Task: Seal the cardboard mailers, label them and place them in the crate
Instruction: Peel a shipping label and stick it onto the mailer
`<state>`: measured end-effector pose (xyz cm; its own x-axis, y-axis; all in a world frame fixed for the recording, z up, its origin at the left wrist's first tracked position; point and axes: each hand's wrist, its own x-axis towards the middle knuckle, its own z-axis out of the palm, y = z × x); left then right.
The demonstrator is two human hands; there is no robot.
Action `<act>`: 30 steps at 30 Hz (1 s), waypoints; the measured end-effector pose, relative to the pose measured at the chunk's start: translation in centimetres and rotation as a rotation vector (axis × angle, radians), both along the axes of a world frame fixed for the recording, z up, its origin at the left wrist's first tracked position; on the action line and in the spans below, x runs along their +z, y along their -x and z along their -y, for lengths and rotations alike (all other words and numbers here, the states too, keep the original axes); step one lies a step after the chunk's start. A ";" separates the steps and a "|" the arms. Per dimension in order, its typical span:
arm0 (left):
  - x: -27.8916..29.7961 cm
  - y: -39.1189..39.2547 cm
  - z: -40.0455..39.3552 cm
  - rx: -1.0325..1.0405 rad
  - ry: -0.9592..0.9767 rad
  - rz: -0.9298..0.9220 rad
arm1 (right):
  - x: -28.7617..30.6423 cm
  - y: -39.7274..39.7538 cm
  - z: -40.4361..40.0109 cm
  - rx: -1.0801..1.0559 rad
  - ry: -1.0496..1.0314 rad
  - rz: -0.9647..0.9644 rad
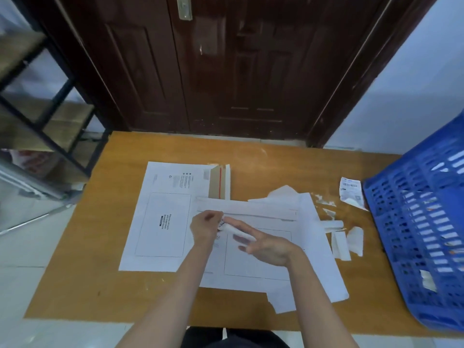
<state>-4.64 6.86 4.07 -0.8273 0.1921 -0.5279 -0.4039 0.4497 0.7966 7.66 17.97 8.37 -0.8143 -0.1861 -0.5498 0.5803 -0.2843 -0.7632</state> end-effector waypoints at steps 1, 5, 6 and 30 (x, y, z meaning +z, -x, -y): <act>-0.1 0.2 0.1 -0.023 -0.020 0.006 | 0.0 -0.1 -0.1 -0.088 0.048 0.010; 0.4 0.1 -0.4 -0.157 -0.149 0.074 | -0.6 0.1 -0.5 -0.460 0.050 0.223; 0.5 -0.2 -0.6 -0.188 -0.161 0.086 | -0.9 0.1 -0.6 -0.476 0.041 0.258; -3.1 -4.6 -2.3 -0.361 0.151 -0.071 | -7.1 -3.4 0.3 -0.718 -0.859 0.379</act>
